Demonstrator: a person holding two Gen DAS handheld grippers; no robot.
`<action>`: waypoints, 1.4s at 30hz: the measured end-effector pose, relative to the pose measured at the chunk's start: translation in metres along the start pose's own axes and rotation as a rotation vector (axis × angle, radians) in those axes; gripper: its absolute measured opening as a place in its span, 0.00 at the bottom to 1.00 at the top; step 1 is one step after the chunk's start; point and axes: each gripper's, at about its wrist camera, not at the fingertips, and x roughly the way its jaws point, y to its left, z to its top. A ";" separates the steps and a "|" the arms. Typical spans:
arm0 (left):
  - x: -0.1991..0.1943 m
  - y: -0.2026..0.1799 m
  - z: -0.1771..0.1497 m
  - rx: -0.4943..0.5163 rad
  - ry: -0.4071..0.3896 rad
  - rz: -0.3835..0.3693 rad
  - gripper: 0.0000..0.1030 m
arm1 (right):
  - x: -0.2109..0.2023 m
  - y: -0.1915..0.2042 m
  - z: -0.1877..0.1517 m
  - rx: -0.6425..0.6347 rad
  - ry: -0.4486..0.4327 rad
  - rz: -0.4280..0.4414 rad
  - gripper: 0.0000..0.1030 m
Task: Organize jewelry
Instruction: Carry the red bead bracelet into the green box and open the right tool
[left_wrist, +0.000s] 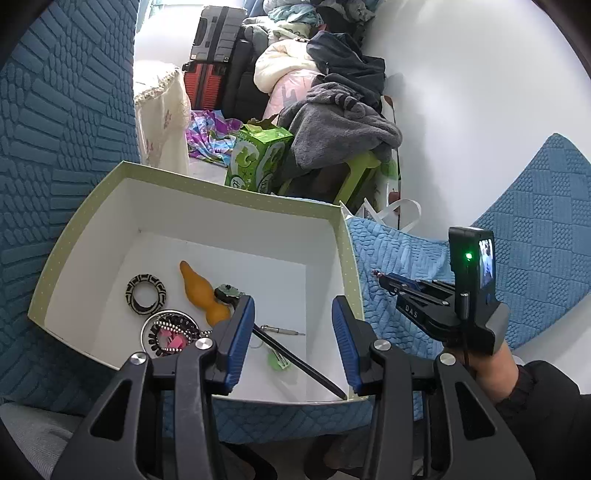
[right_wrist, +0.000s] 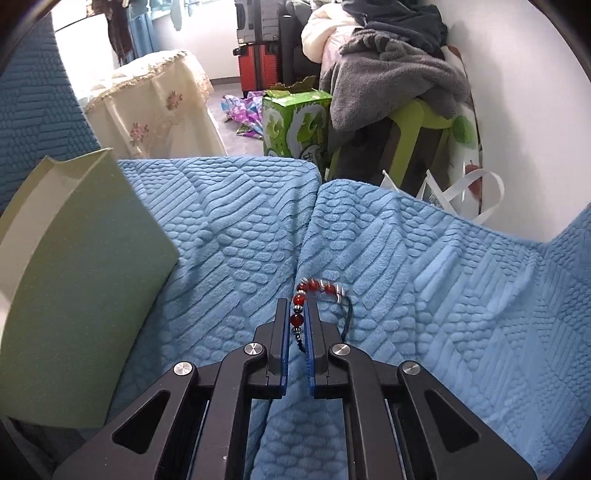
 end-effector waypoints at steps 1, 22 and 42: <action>-0.001 -0.001 0.000 0.003 -0.003 -0.003 0.43 | -0.004 0.001 -0.002 0.004 -0.003 0.002 0.05; -0.060 -0.042 0.026 0.124 -0.092 -0.008 0.43 | -0.131 0.026 0.039 0.093 -0.159 0.132 0.05; -0.115 -0.007 0.032 0.030 -0.182 0.011 0.43 | -0.150 0.114 0.072 0.007 -0.170 0.301 0.05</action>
